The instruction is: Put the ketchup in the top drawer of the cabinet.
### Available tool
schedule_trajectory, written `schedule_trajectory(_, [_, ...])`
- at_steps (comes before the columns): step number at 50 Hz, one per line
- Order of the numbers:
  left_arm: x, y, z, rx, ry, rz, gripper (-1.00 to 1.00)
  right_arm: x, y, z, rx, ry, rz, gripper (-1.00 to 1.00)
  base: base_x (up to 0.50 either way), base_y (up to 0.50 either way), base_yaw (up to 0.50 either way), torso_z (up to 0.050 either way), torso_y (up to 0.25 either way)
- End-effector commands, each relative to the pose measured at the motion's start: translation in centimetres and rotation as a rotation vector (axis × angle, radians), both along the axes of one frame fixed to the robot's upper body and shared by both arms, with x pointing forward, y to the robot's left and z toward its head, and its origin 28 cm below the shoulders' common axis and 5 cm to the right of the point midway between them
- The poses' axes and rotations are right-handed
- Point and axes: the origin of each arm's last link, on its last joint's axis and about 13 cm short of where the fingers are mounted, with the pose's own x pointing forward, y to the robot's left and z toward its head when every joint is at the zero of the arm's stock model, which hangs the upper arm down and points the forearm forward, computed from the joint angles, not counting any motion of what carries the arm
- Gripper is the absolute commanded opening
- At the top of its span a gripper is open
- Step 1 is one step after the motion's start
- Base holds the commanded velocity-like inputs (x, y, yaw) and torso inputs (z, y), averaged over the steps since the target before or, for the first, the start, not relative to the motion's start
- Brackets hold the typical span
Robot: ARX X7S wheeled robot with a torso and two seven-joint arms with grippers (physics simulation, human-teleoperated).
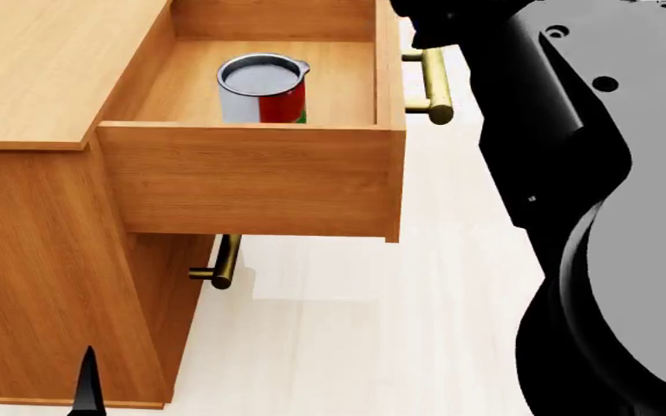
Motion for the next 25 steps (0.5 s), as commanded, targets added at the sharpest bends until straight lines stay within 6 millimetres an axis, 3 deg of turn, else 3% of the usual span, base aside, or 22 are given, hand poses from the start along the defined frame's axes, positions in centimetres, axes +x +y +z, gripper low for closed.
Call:
schedule_trajectory(1, [0.1,0.0,0.0,0.001,0.003,-0.001,1.0,-2.1,-1.8,4.0,0.018,-0.083,-0.055,1.0,0.0,0.0,0.0,0.0,0.0])
schedule_trajectory(5, [-0.1,0.2,0.3,0.004,-0.001,0.001,1.0,-4.9,-3.2,3.2,0.022,-0.082,-0.059,1.0,0.0,0.0,0.0,0.0,0.0])
schedule_trajectory(11, [-0.1,0.2,0.3,0.004,-0.001,0.001,1.0,-7.5,-5.0,1.4,0.016,-0.077,-0.089,1.0,0.0,0.0,0.0,0.0,0.0])
schedule_trajectory(12, [-0.2,0.3,0.3,0.006,-0.002,0.002,1.0,-8.2,-5.4,0.2,0.003,-0.083,-0.099,1.0,0.0,0.0,0.0,0.0,0.0])
schedule_trajectory(17, [-0.2,0.3,0.5,0.007,-0.007,0.007,1.0,-10.7,-6.9,-1.8,-0.021,-0.144,-0.188,1.0,0.0,0.0,0.0,0.0,0.0])
schedule_trajectory(25, [-0.2,0.4,1.4,0.028,-0.037,0.012,1.0,-14.7,-7.9,-4.8,-0.007,-0.246,-0.269,1.0,0.0,0.0,0.0,0.0,0.0])
